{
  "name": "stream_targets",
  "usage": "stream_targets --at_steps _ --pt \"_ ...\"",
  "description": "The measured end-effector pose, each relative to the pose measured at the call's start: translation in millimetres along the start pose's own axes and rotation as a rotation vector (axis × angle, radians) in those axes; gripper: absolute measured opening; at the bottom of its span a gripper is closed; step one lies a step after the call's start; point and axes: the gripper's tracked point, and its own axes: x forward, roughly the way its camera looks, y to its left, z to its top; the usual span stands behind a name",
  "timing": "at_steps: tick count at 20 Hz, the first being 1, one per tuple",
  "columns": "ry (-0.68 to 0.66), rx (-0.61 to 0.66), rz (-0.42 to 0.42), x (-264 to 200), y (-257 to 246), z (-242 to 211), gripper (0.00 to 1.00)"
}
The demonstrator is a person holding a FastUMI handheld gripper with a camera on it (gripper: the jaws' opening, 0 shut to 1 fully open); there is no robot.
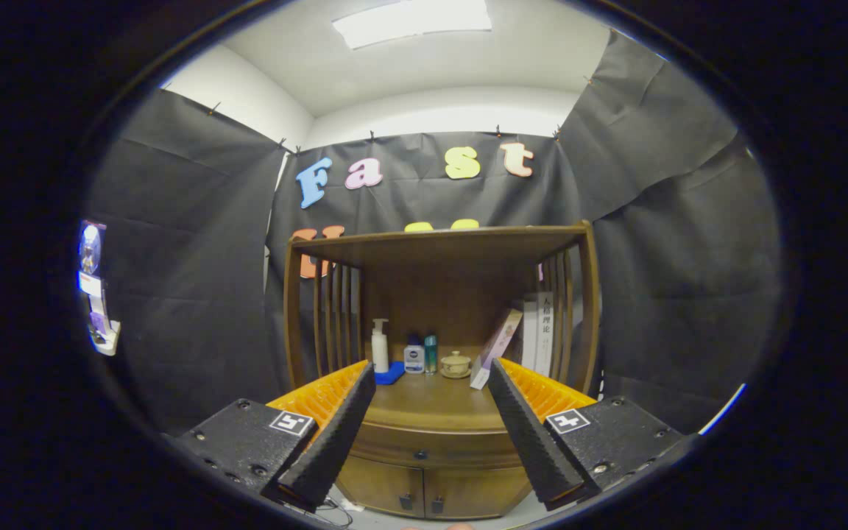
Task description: Pull open the drawer, take out the items inside it, and place them on the countertop above the cabinet.
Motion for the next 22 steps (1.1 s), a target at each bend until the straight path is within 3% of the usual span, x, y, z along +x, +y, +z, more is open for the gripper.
stream_targets --at_steps 13,17,22 --pt "0.196 0.052 0.006 72.4 25.0 -153.1 1.0" --pt "0.28 0.036 -0.016 97.7 20.6 -201.0 0.95" --pt "0.353 0.011 -0.064 133.7 5.2 -252.0 0.76"
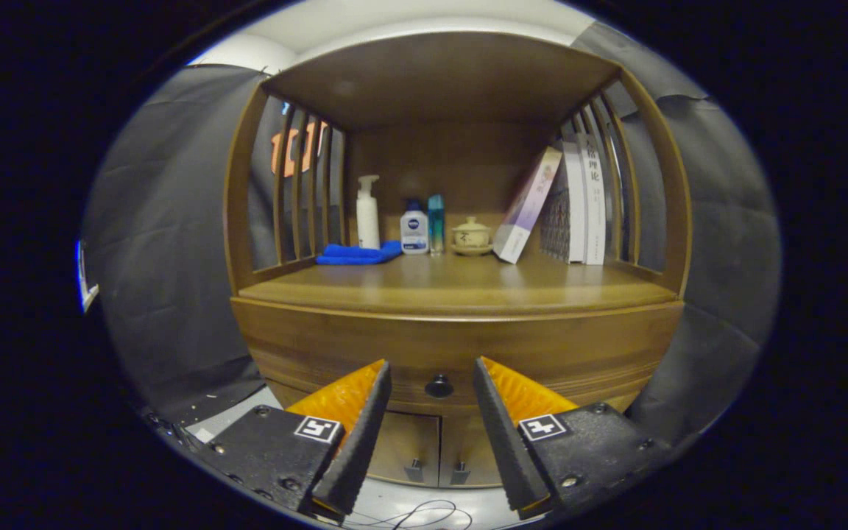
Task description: Pull open the drawer, take out the items inside it, and place them on the countertop above the cabinet.
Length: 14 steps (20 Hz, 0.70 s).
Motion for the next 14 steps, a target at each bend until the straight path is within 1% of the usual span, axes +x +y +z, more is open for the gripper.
stream_targets --at_steps 3,6,8,10,13,14 --pt "0.041 0.032 -0.007 13.4 3.6 -15.9 0.66" --pt "0.059 0.059 -0.016 26.4 2.9 -25.6 0.51" --pt "0.052 0.038 -0.042 34.8 -2.8 -24.6 0.42" --pt "0.052 0.04 -0.056 41.0 -1.7 -25.0 0.36" --pt "0.032 0.01 -0.089 45.3 -3.1 -24.7 0.34" --pt "0.026 -0.009 -0.112 44.8 -4.9 -25.7 0.34"
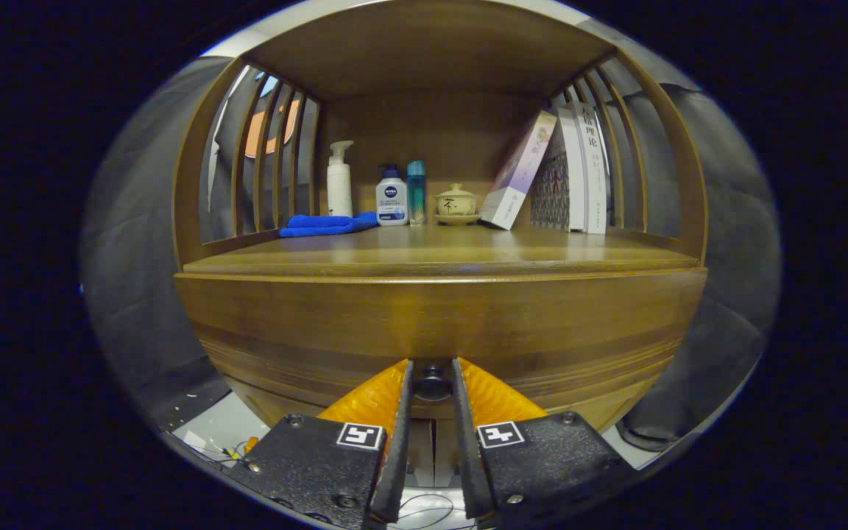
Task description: Pull open the drawer, take out the items inside it, and place them on the countertop above the cabinet.
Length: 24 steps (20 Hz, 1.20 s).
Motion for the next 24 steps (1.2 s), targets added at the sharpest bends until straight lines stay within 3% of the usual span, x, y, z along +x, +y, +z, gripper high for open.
stream_targets --at_steps 6,24 --pt "0.013 0.04 -0.005 0.0 1.3 -1.2 0.21" --pt "0.048 0.013 0.027 -90.6 -1.7 -30.7 0.2"
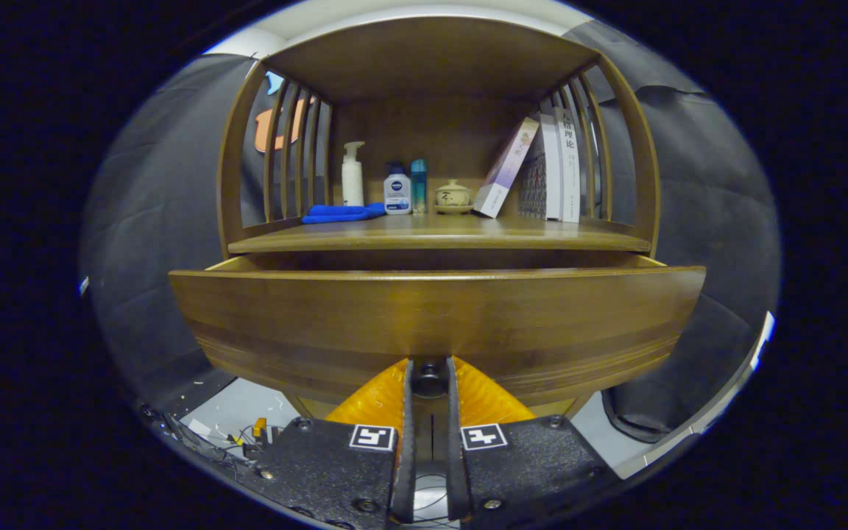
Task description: Pull open the drawer, take out the items inside it, and place them on the countertop above the cabinet.
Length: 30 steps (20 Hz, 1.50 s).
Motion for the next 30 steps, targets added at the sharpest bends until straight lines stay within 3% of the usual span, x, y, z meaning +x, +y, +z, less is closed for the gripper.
stream_targets --at_steps 4,19,24,27,30 --pt "0.017 -0.001 -0.013 -24.4 0.9 -13.3 0.2" --pt "0.058 -0.04 0.062 -94.5 9.3 -48.0 0.2" --pt "0.134 -0.064 0.066 -100.5 11.5 -49.8 0.2" --pt "0.157 -0.034 0.076 -115.4 11.3 -36.5 0.3" --pt "0.145 -0.057 0.149 -133.7 23.4 -6.8 0.37"
